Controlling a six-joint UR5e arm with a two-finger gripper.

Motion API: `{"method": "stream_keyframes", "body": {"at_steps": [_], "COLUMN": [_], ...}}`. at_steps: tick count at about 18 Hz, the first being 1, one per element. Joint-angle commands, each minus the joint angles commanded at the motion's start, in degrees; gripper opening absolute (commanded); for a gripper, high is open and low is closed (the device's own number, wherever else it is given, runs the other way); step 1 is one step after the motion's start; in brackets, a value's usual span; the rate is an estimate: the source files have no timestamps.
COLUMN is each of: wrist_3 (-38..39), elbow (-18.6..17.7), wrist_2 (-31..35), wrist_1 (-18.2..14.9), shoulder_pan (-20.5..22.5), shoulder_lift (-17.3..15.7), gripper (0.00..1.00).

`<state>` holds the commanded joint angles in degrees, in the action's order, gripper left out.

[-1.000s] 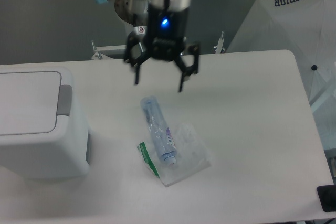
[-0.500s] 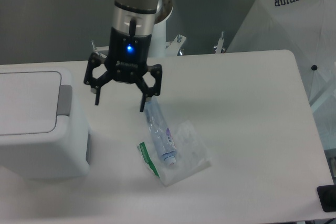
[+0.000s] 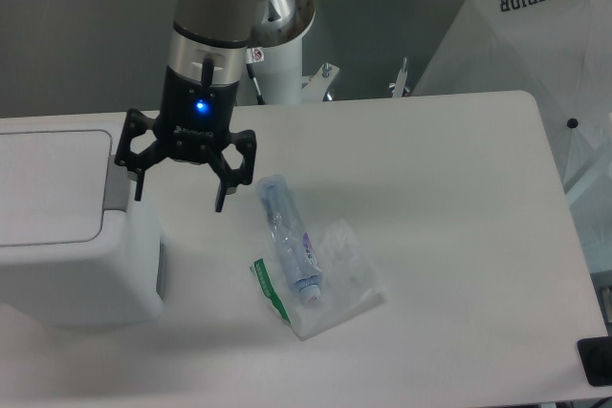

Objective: Open the trash can

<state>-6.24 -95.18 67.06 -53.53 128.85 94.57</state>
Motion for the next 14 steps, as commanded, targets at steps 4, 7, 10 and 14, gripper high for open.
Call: {"method": "stream_keyframes", "body": {"at_steps": [4,7,10,14], "wrist_3": [0.0,-0.1,-0.1,-0.1], "elbow": [-0.1,-0.1,-0.5,-0.7], "wrist_2": [0.1,0.1,0.2,0.2], "wrist_1": [0.0,0.0,0.1,0.1], "shoulder_pan": [-0.4,-0.7,-0.8,-0.8], "shoulder_lift": [-0.1,0.2,0.2,0.1], "gripper": [1.00,1.00,1.00,1.00]}}
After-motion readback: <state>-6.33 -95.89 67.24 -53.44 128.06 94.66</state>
